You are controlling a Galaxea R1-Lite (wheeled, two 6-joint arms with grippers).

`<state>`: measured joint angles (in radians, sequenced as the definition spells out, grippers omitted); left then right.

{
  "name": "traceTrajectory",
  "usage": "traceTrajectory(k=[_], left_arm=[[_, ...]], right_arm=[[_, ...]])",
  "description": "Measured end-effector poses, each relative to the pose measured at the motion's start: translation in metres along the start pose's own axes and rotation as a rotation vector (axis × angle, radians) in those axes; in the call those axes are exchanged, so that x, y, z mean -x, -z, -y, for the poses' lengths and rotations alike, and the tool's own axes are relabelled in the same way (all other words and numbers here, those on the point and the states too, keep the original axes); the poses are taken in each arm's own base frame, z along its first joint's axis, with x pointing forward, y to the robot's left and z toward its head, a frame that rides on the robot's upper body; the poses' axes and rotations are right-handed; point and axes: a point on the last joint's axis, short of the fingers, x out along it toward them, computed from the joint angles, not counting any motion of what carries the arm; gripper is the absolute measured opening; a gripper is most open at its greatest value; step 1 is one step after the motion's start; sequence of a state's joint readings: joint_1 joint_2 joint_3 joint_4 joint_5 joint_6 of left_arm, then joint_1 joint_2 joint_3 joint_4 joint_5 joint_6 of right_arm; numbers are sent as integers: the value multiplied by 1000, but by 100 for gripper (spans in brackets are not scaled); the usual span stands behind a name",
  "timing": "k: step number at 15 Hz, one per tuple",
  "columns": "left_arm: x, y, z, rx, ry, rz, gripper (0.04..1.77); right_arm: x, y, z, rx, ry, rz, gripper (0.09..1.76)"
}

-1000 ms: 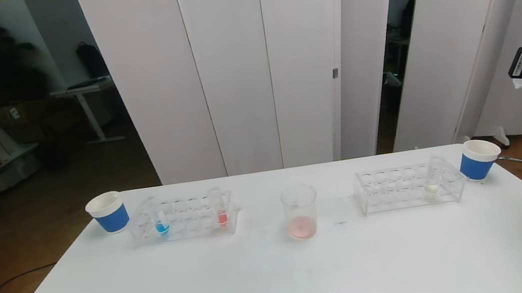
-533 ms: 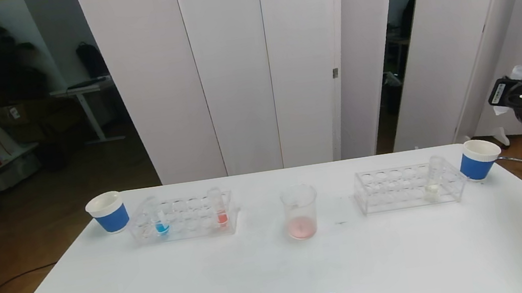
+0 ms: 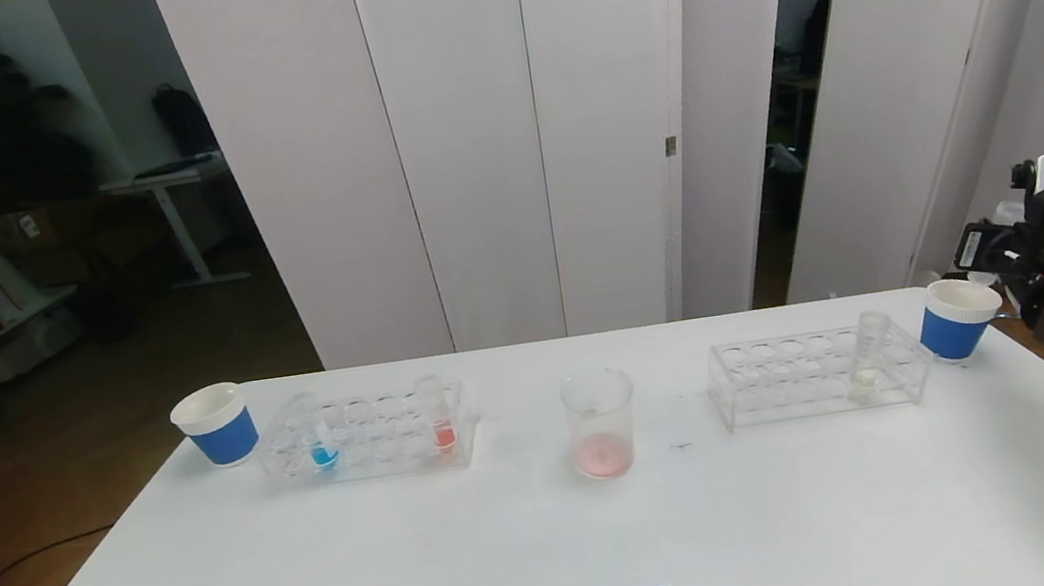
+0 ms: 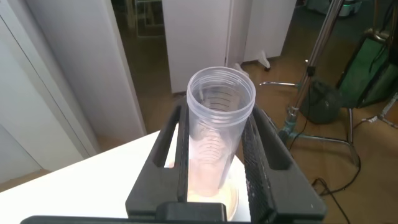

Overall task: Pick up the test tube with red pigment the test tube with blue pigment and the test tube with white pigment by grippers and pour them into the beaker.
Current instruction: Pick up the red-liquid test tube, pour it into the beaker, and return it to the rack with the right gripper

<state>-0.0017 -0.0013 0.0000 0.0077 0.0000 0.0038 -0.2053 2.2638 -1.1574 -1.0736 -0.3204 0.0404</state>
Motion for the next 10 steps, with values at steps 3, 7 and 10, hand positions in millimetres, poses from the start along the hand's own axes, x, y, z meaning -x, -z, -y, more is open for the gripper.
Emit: traceTrajectory(k=[3,7,10], left_arm=[[0,0,0,0,0,0,174],[0,0,0,0,0,0,174],[0,0,0,0,0,0,174]], right_arm=[[-4,14,2,6,7,-31,59],[-8,25,2,3,11,-50,59],[-11,31,3,7,12,-61,59]])
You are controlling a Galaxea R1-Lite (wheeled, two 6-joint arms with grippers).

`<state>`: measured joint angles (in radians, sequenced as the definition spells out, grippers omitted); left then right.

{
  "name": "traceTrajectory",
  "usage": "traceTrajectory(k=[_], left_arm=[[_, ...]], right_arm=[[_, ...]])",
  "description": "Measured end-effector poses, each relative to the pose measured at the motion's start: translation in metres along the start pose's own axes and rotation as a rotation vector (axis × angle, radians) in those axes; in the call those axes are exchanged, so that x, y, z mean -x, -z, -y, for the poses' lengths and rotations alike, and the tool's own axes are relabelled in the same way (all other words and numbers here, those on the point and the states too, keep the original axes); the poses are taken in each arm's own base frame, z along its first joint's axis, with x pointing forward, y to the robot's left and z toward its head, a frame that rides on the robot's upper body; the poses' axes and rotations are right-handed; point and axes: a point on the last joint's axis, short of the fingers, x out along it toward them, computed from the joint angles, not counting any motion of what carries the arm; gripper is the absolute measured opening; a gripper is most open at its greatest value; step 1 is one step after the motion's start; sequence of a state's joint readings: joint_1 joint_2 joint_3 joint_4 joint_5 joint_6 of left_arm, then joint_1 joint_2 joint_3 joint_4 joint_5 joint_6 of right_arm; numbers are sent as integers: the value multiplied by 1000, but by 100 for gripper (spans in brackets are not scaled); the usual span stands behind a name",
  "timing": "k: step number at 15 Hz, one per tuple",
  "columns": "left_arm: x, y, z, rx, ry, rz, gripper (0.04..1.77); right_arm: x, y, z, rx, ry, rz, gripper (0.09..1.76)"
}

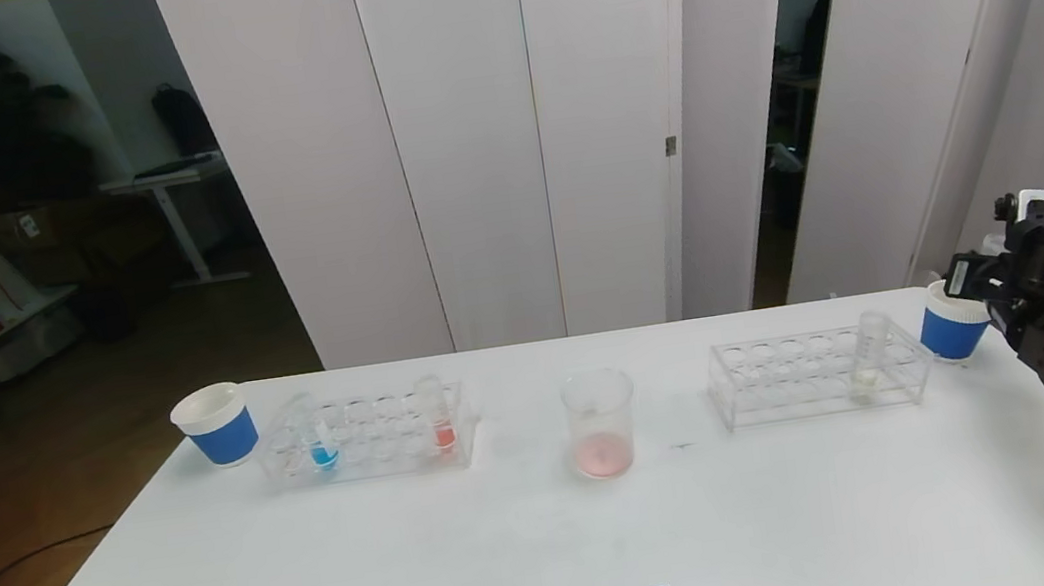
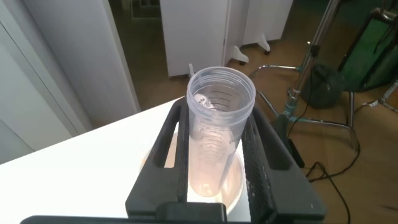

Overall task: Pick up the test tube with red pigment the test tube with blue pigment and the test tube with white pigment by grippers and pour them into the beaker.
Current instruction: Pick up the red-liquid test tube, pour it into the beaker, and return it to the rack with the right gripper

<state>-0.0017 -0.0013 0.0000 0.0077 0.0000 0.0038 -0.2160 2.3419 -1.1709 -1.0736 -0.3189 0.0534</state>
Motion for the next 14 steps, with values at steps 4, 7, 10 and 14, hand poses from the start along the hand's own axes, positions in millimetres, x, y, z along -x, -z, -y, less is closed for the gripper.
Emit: traceTrajectory(k=[4,7,10,14], left_arm=[[0,0,0,0,0,0,174],[0,0,0,1,0,0,174],[0,0,0,0,0,0,174],[0,0,0,0,0,0,174]], right_arm=[[-2,2,-1,0,-2,-1,59],[-4,0,-1,-1,-6,6,59],[-5,-1,-2,-2,-28,8,71],[-4,-1,-2,-1,-30,5,174]])
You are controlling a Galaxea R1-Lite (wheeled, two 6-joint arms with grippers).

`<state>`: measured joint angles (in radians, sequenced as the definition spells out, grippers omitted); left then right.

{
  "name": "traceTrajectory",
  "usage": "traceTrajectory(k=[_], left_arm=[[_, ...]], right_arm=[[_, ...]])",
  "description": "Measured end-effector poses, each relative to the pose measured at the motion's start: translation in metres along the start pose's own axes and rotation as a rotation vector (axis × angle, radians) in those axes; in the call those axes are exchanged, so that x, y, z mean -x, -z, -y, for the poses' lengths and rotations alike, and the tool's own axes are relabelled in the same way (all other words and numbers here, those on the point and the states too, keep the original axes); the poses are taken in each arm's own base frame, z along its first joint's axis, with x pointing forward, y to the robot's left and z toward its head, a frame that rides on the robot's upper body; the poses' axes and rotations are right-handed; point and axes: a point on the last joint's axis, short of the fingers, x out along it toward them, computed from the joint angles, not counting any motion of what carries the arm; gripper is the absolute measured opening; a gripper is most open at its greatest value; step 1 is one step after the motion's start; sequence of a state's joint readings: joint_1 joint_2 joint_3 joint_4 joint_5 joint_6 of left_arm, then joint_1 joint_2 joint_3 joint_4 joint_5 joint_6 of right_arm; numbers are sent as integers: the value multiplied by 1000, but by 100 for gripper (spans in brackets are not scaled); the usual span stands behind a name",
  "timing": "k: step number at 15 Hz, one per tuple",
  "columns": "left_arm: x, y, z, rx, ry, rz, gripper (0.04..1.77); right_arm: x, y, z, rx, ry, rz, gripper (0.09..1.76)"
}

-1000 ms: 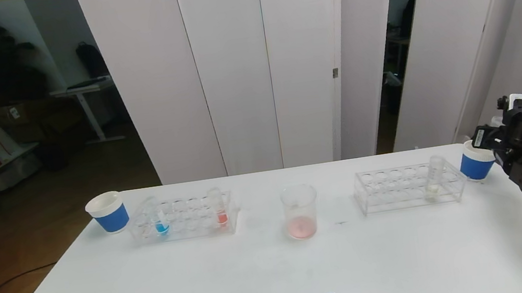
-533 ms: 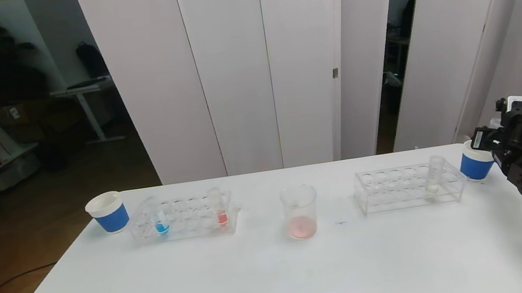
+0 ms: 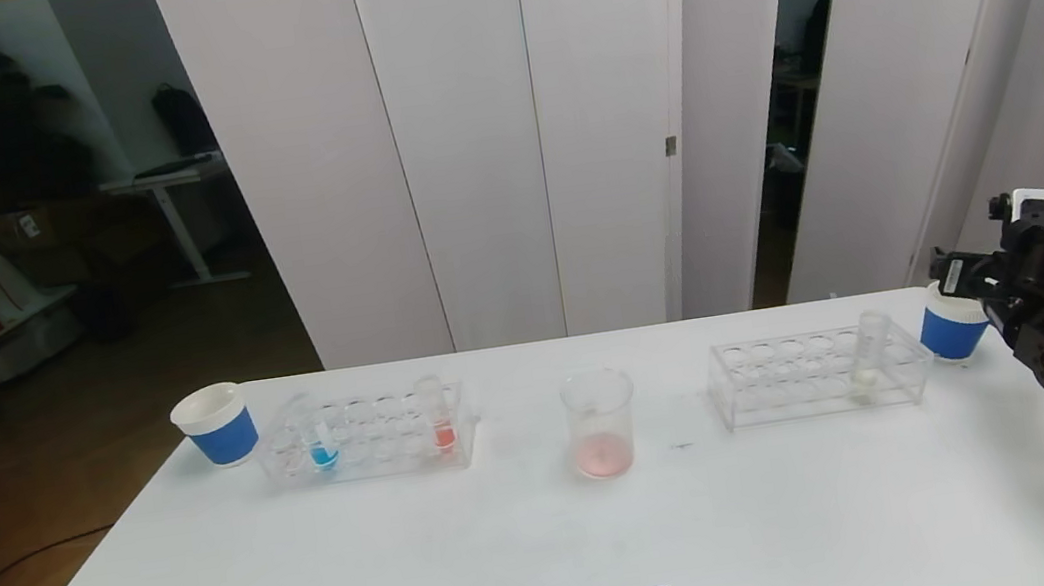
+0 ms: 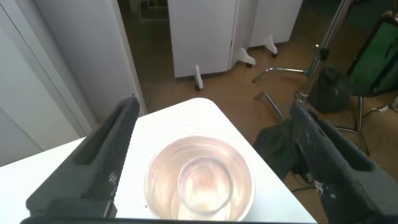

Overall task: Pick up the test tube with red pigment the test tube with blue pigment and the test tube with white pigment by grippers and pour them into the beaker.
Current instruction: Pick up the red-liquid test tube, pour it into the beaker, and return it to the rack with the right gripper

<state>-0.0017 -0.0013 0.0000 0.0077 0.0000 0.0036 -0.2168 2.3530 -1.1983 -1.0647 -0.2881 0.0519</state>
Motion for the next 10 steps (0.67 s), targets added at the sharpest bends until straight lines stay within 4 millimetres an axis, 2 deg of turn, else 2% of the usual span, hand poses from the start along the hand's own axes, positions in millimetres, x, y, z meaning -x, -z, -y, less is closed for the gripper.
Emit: traceTrajectory(k=[6,10], left_arm=[[0,0,0,0,0,0,174],[0,0,0,0,0,0,174]], right_arm=[[7,-18,3,-1,-5,13,175],[25,-52,7,4,-13,-1,175]])
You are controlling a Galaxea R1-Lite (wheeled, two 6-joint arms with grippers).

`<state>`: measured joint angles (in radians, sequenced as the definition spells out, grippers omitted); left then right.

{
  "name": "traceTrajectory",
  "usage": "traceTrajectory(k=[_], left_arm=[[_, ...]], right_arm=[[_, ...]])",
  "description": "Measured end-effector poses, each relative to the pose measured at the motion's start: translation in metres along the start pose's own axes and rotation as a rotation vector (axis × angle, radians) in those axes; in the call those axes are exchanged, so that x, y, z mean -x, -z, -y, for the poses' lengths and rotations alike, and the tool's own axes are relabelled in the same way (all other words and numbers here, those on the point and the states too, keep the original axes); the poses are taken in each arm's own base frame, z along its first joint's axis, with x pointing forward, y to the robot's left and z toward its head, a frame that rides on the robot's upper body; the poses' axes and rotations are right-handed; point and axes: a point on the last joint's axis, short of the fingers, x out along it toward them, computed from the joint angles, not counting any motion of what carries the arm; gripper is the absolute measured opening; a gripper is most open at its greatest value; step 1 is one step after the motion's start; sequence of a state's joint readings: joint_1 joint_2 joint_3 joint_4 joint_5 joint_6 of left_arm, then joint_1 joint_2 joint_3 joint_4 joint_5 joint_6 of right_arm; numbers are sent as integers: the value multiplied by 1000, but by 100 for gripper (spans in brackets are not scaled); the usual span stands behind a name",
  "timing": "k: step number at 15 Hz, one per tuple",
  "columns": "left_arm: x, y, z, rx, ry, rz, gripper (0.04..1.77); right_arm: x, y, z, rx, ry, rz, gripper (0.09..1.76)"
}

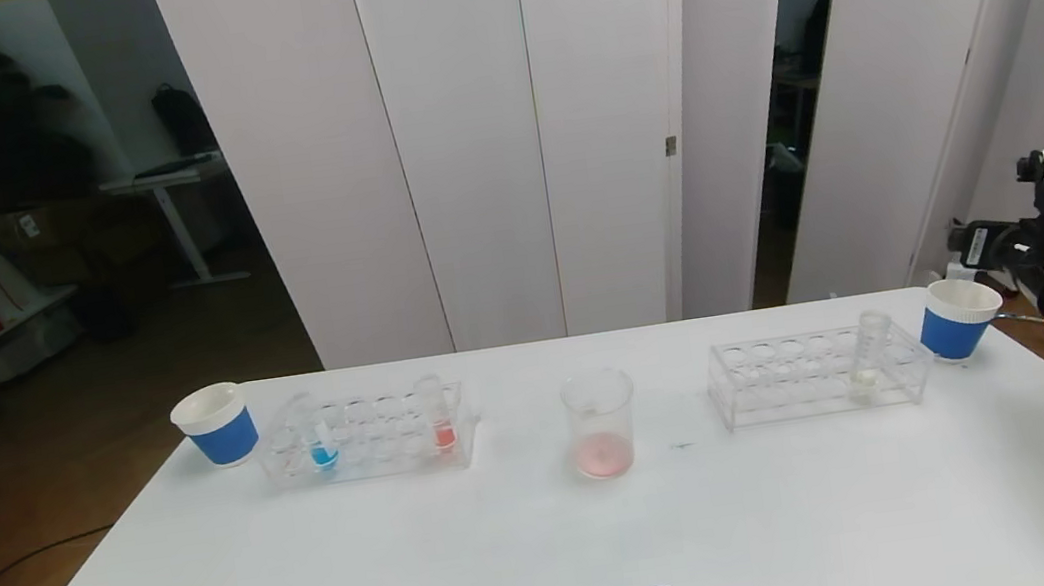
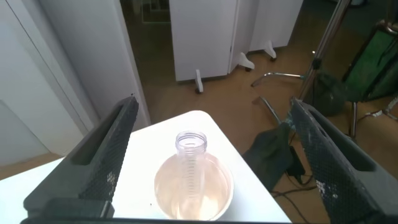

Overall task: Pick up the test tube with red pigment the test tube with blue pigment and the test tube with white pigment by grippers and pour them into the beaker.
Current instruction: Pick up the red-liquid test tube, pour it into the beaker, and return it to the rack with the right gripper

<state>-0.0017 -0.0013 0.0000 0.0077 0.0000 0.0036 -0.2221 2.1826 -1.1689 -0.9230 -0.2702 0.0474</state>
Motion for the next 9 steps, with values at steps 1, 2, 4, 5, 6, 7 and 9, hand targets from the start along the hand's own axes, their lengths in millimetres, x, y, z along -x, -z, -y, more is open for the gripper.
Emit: traceTrajectory(k=[1,2,4,5,6,7,9], left_arm=[[0,0,0,0,0,0,174],[0,0,0,0,0,0,174],[0,0,0,0,0,0,174],[0,0,0,0,0,0,174],[0,0,0,0,0,0,174],[0,0,0,0,0,0,174],[0,0,0,0,0,0,174]], right_arm=[[8,-12,1,0,-16,1,175],[17,-26,3,-1,-33,4,175],[43,-53,7,-4,-75,23,175],[59,-66,9,-2,-98,35,175],[76,-78,12,3,-123,50,175],[97,-90,16,7,-149,69,175],[139,-107,26,21,-190,103,175]])
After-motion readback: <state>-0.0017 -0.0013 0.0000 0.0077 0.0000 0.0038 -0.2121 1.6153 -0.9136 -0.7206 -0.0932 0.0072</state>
